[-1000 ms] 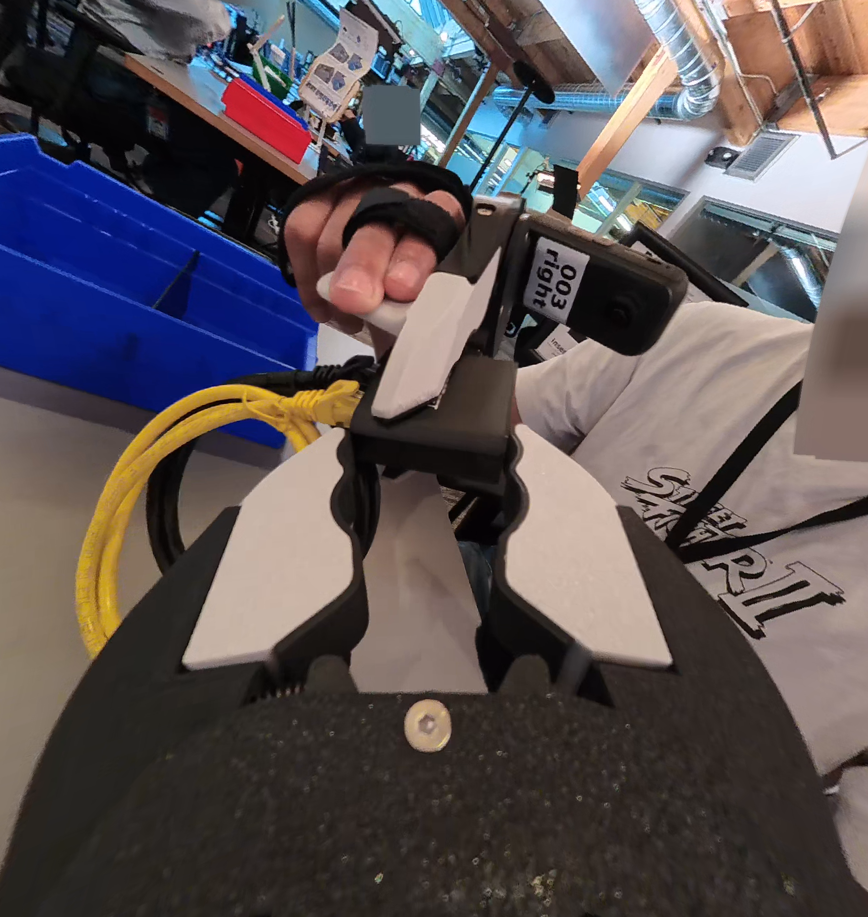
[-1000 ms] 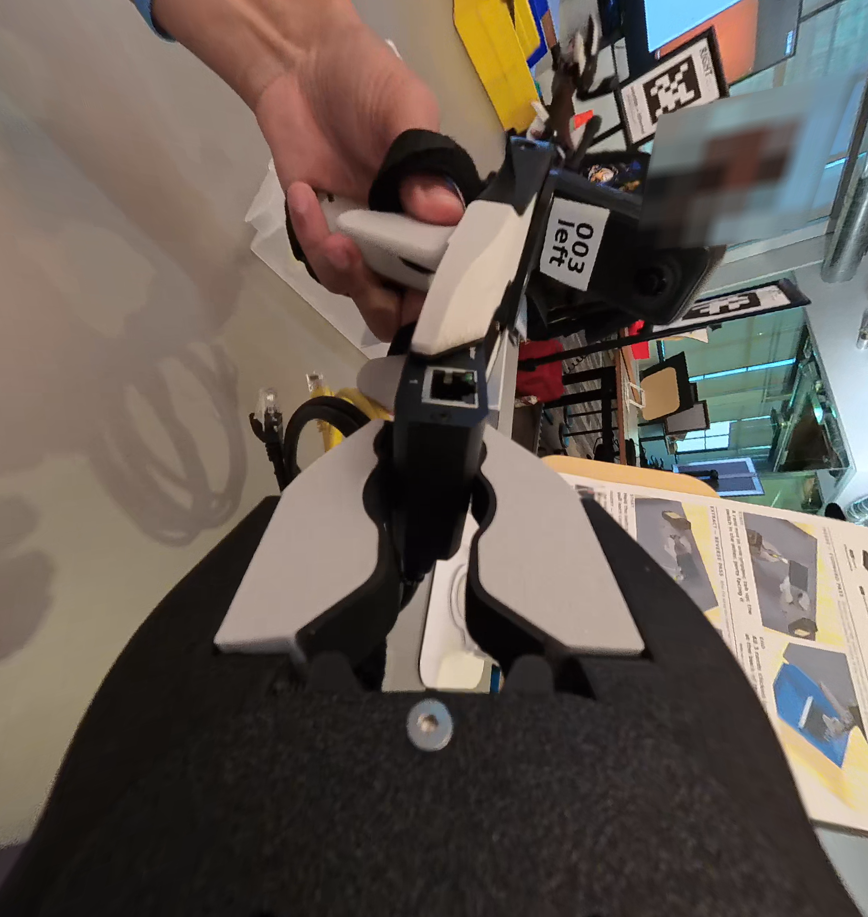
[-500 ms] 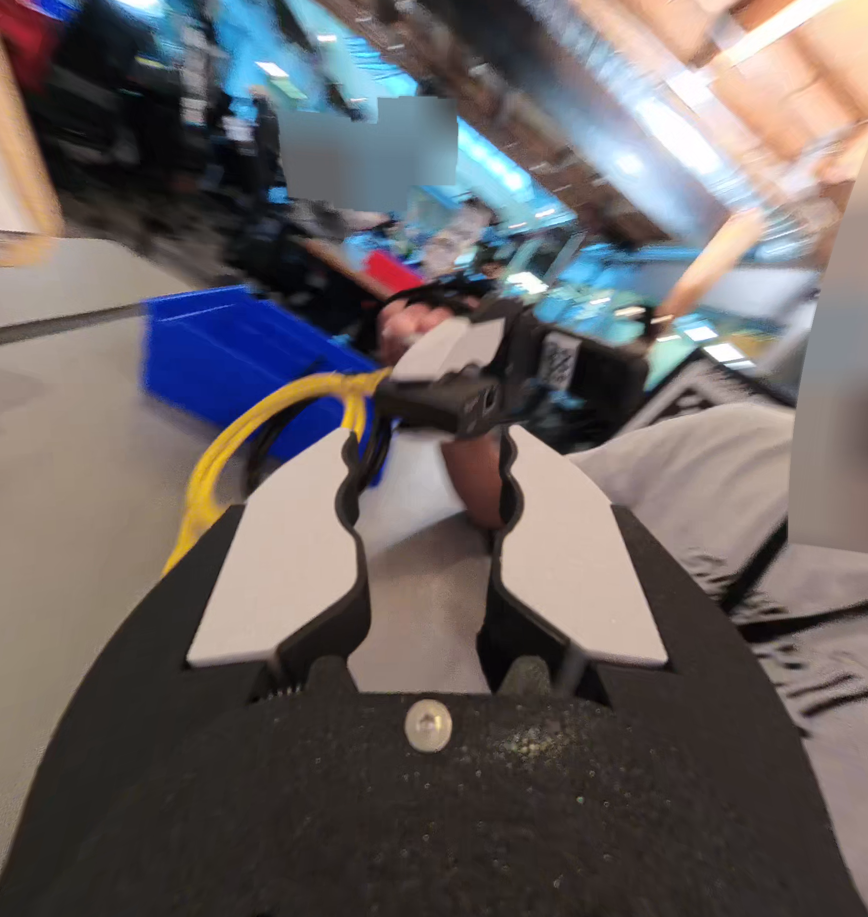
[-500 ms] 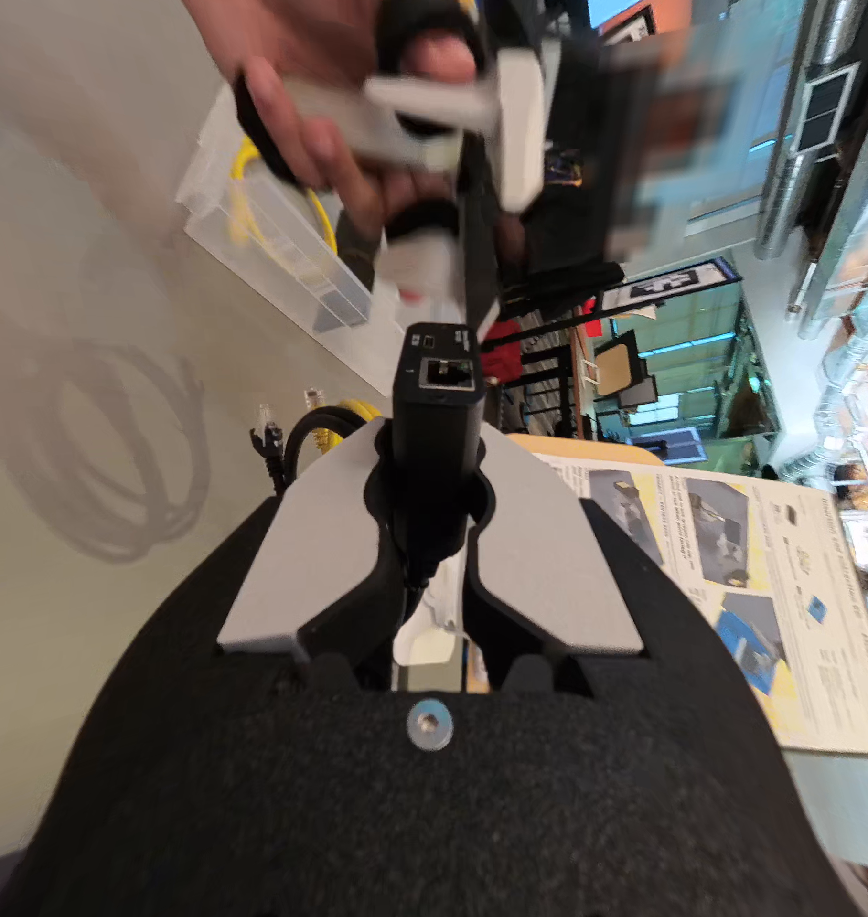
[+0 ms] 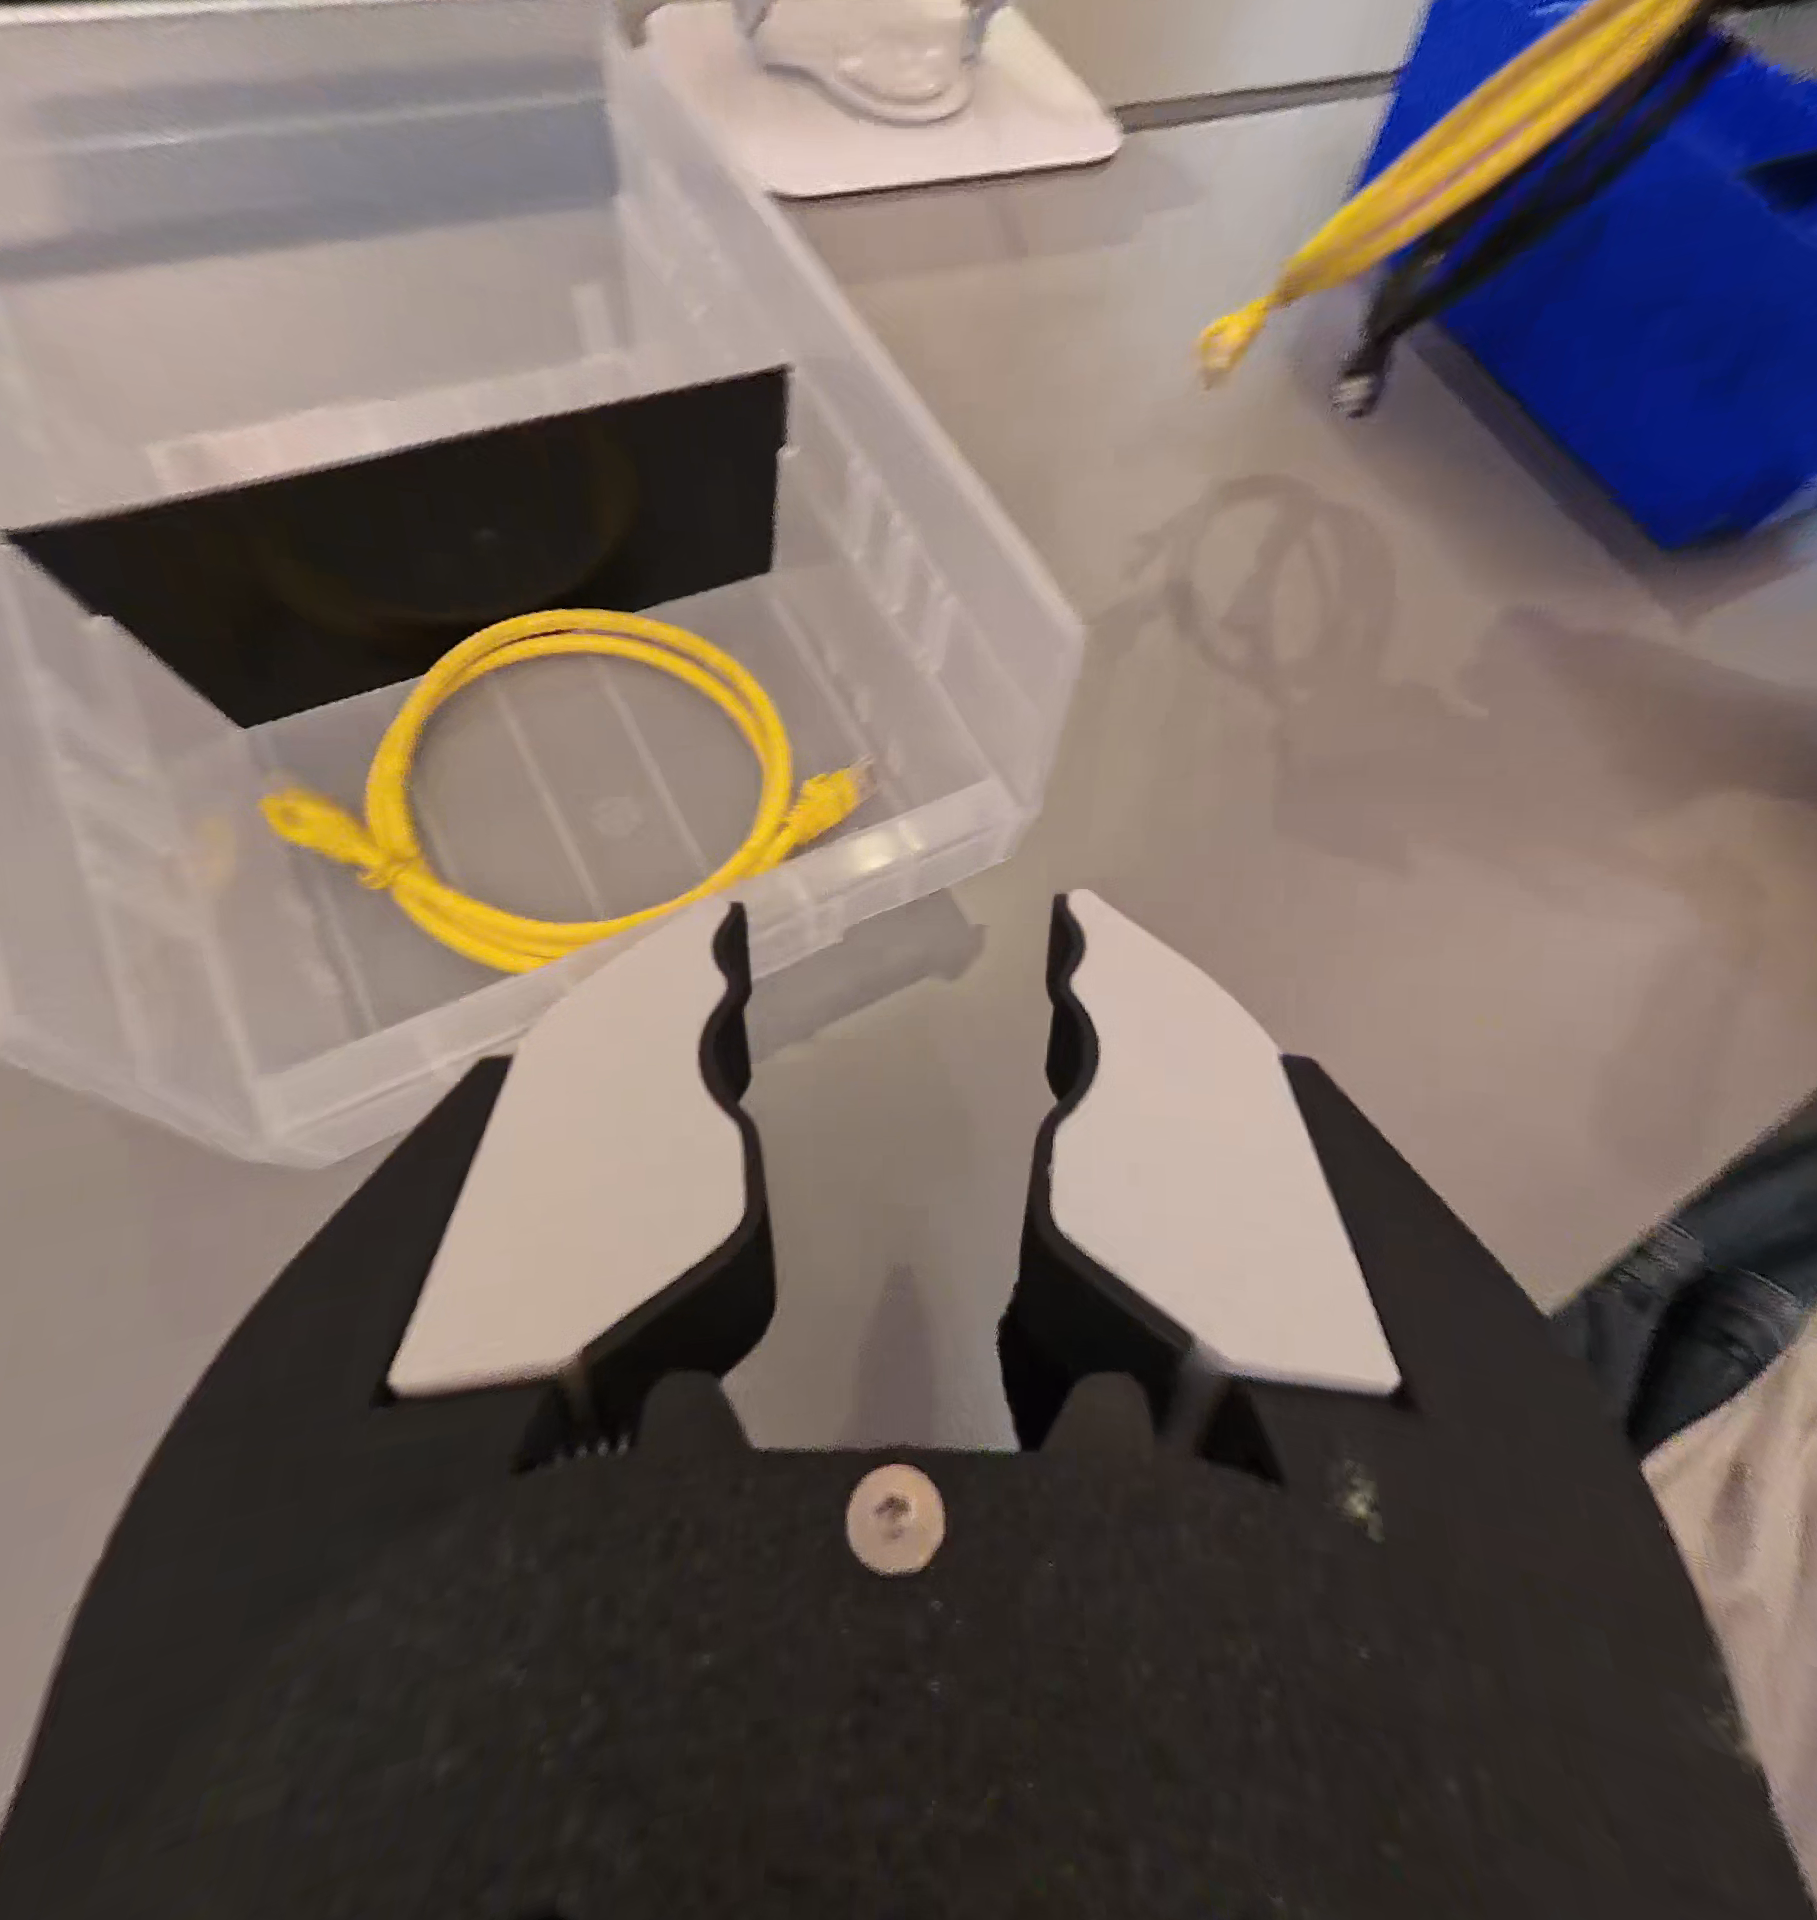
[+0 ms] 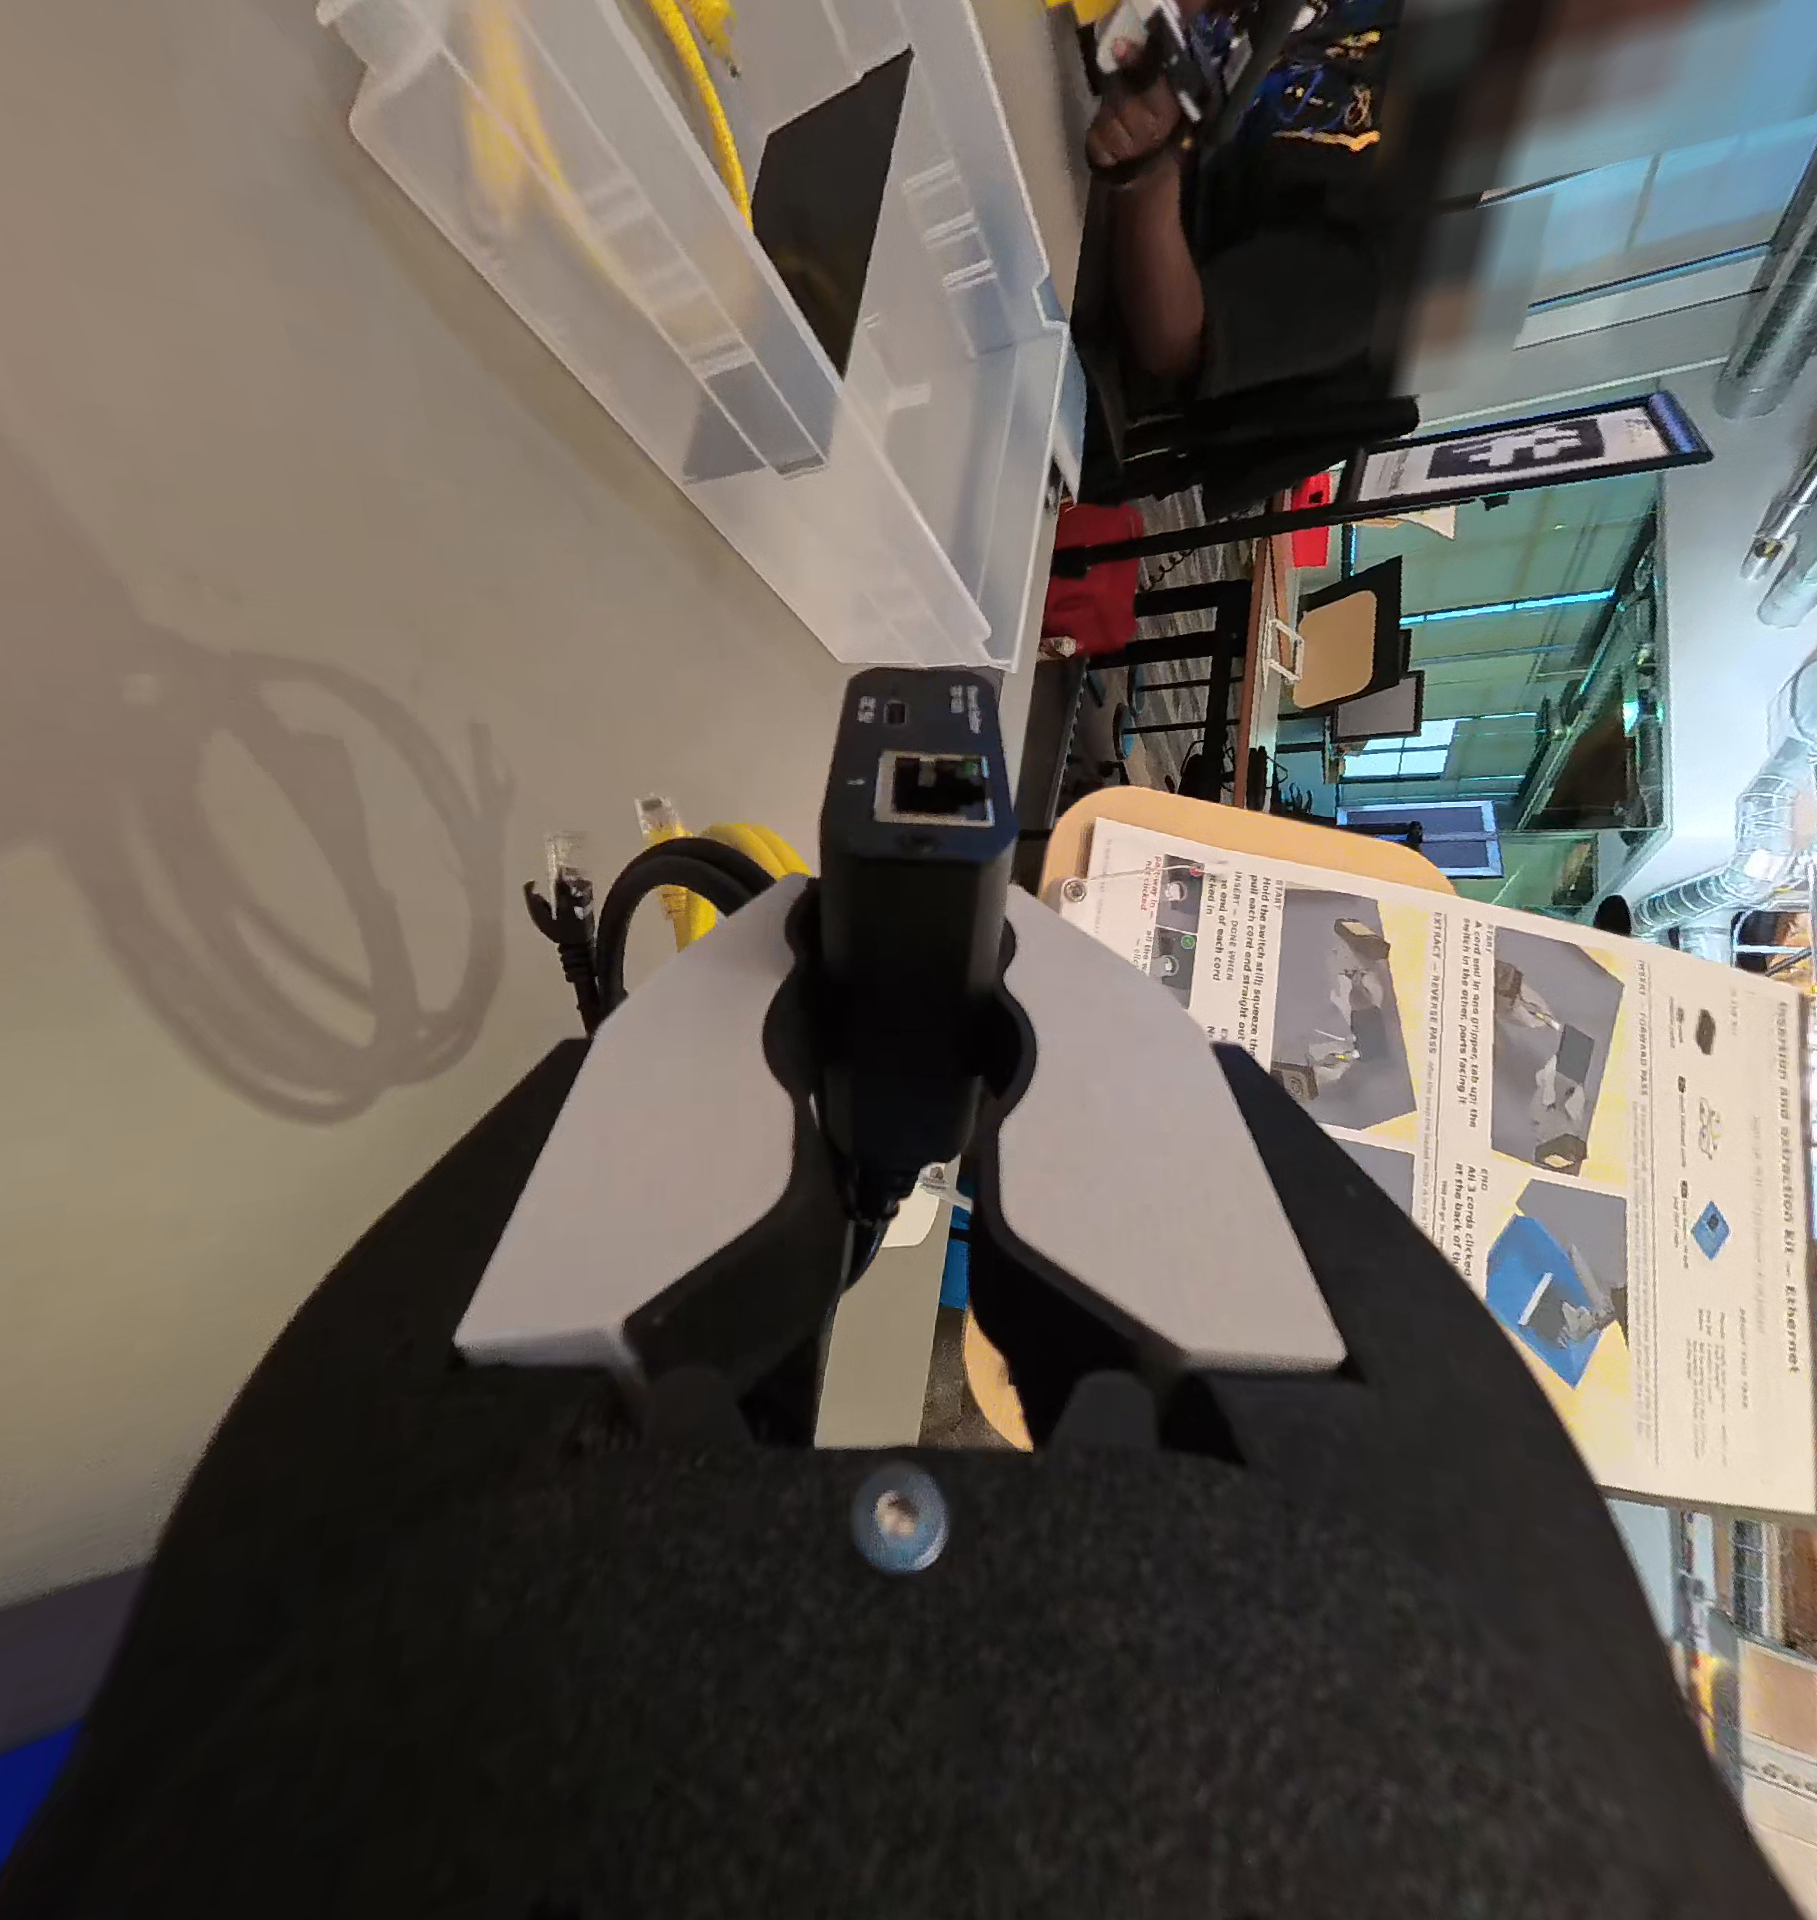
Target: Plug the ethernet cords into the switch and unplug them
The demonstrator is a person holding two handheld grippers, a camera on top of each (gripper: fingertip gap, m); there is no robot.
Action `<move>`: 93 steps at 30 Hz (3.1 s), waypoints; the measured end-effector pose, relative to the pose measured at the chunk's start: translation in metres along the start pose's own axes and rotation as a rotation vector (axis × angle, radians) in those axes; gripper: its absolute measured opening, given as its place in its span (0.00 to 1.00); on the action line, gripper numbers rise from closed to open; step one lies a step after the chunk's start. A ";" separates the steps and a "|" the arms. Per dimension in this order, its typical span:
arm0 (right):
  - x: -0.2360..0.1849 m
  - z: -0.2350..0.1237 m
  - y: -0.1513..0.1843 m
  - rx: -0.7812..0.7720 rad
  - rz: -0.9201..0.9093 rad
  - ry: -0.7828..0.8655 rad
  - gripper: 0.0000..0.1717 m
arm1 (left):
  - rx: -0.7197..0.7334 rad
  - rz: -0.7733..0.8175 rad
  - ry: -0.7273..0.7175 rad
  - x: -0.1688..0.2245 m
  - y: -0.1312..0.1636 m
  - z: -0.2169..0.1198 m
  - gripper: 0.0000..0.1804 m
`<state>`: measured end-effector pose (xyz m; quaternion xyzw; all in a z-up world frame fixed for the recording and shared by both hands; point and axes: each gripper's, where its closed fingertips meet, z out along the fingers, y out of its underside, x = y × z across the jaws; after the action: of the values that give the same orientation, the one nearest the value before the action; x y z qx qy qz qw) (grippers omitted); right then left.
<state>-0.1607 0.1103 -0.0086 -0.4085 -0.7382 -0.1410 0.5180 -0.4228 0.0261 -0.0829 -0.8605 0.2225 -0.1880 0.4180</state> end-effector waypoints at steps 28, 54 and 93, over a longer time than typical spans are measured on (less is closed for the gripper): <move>0.000 -0.003 0.027 -0.067 0.029 -0.025 0.15 | -0.830 0.146 0.484 -0.021 0.033 0.108 0.04; 0.006 -0.009 0.026 -0.078 0.024 -0.005 0.15 | 0.079 0.143 0.827 0.157 -0.029 -0.044 0.03; -0.005 -0.002 0.033 -0.128 0.003 -0.063 0.15 | -0.180 -0.015 0.096 0.143 0.057 0.107 0.22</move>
<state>-0.1341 0.1273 -0.0195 -0.4463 -0.7429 -0.1742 0.4675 -0.2624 -0.0147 -0.1712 -0.8861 0.2518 -0.2114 0.3265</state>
